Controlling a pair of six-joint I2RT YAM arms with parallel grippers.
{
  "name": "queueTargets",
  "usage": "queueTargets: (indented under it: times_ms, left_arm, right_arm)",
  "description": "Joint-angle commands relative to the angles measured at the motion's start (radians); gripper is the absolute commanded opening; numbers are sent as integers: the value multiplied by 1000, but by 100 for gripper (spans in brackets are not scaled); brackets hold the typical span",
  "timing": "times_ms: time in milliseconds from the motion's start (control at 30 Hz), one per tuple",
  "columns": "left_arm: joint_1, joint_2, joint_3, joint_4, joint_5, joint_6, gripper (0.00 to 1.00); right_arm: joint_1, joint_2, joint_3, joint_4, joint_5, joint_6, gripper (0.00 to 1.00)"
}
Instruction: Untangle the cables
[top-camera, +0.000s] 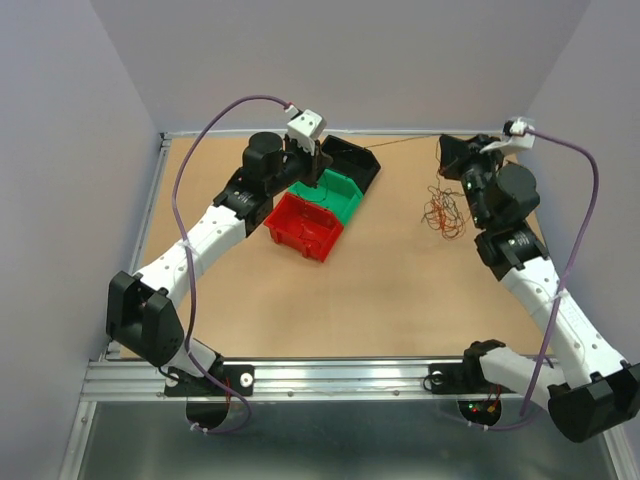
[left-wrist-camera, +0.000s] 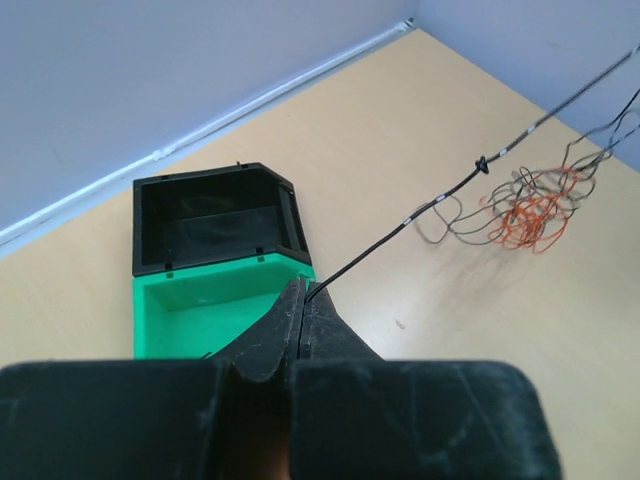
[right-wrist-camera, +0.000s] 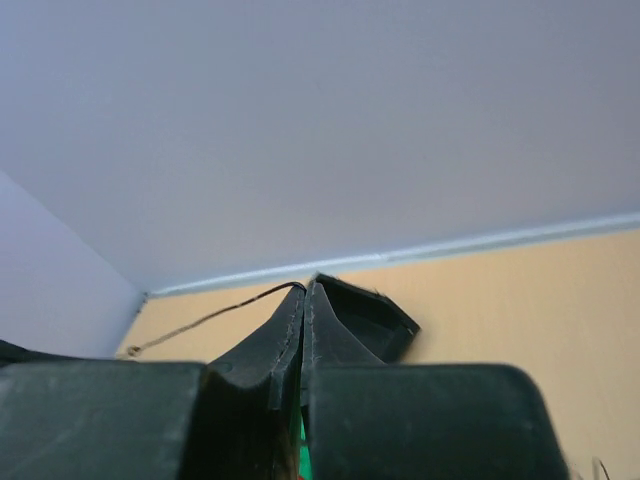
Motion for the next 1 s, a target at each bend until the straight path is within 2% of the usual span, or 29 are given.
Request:
queueTargets:
  times_ms: [0, 67, 167, 233, 267, 300, 367, 433, 467, 567, 633, 667, 700, 800, 967]
  left_arm:
    - [60, -25, -6, 36, -30, 28, 0]
    - [59, -35, -23, 53, -10, 28, 0]
    - [59, -50, -50, 75, 9, 33, 0]
    - [60, -61, -66, 99, 23, 41, 0]
    - [60, -62, -72, 107, 24, 42, 0]
    - [60, -64, -86, 121, 32, 44, 0]
    - [59, -62, -92, 128, 75, 48, 0]
    - [57, -59, -100, 138, 118, 51, 0]
    - [59, -55, -104, 144, 157, 51, 0]
    - [57, -38, -101, 145, 231, 59, 0]
    - [56, -24, -101, 145, 278, 74, 7]
    - [56, -19, -101, 142, 286, 83, 19]
    - [56, -18, -104, 141, 291, 88, 44]
    - [48, -9, -110, 150, 309, 97, 63]
    - [-4, 19, -101, 151, 325, 145, 79]
  right_arm:
    - [-34, 41, 317, 8, -34, -45, 1]
    - [-34, 76, 412, -12, -183, -34, 0]
    - [-33, 76, 407, -12, -259, -19, 0]
    - [-34, 58, 292, -15, -222, 4, 1]
    - [-34, 47, 234, -14, -132, 17, 1]
    - [-34, 35, 107, -12, -86, 41, 1]
    - [-34, 46, 13, -3, -38, 52, 0]
    - [-36, 69, -63, 52, -99, 35, 0]
    - [-36, 96, -68, 98, -187, 24, 1]
    - [-36, 141, 0, 106, -416, 12, 1]
    - [-36, 150, 27, 108, -577, 1, 0]
    - [-34, 150, 26, 121, -611, 3, 1]
    - [-34, 149, 21, 130, -640, 6, 1]
    - [-34, 144, 2, 149, -694, 7, 1]
    - [-34, 171, 0, 166, -782, 9, 1]
